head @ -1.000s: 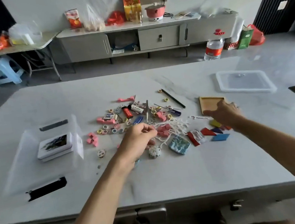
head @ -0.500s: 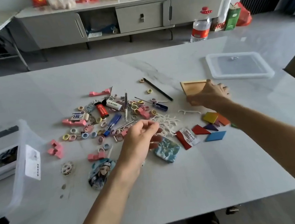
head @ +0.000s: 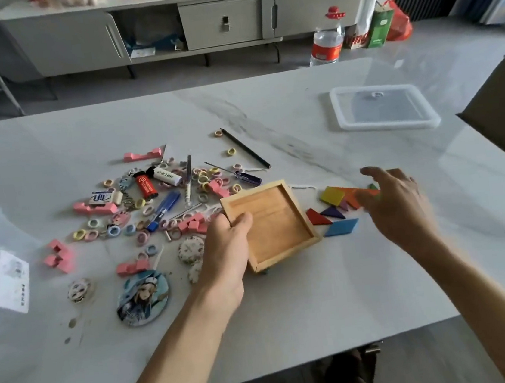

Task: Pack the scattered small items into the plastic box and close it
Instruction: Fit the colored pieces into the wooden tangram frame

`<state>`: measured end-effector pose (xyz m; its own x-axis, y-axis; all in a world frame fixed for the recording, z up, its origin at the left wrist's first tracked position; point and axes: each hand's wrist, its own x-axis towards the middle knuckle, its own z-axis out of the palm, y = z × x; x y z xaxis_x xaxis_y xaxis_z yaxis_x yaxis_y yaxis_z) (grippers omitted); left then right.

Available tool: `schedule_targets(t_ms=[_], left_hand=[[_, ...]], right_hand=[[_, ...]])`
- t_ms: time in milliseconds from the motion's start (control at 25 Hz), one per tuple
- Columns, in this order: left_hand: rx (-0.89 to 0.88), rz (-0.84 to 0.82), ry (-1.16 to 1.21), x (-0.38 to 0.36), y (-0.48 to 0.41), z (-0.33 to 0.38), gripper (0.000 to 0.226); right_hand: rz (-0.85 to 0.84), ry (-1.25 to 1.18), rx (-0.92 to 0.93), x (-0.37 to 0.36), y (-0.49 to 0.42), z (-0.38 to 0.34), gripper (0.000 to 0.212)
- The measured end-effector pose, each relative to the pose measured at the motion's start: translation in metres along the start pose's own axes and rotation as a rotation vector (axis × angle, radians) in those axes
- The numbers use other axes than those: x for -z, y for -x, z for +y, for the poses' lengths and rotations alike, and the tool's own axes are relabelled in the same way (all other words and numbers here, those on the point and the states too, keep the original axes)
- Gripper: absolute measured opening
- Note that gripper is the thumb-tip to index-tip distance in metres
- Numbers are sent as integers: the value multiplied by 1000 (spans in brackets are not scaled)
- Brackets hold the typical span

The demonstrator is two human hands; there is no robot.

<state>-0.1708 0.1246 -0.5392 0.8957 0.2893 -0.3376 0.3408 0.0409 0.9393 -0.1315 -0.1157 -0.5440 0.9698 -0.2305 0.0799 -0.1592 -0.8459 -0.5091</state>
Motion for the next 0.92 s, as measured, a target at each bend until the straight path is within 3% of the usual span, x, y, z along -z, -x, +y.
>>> schedule_targets(t_ms=[120, 360, 520, 680, 760, 920], left_hand=[[64, -30, 68, -10, 0, 2, 8], [113, -67, 114, -19, -1, 3, 10], [93, -73, 113, -20, -3, 3, 12], [103, -81, 141, -22, -2, 4, 7], [113, -96, 150, -22, 0, 3, 8], [137, -129, 202, -19, -1, 2, 5]], right_hand=[[-81, 192, -8, -3, -15, 40, 44], [-76, 80, 2, -12, -31, 38, 35], [-59, -32, -117, -6, -33, 33, 20], [-21, -91, -265, 18, -29, 38, 20], [-63, -11, -321, 23, -20, 40, 26], [-125, 204, -314, 15, -11, 28, 67]])
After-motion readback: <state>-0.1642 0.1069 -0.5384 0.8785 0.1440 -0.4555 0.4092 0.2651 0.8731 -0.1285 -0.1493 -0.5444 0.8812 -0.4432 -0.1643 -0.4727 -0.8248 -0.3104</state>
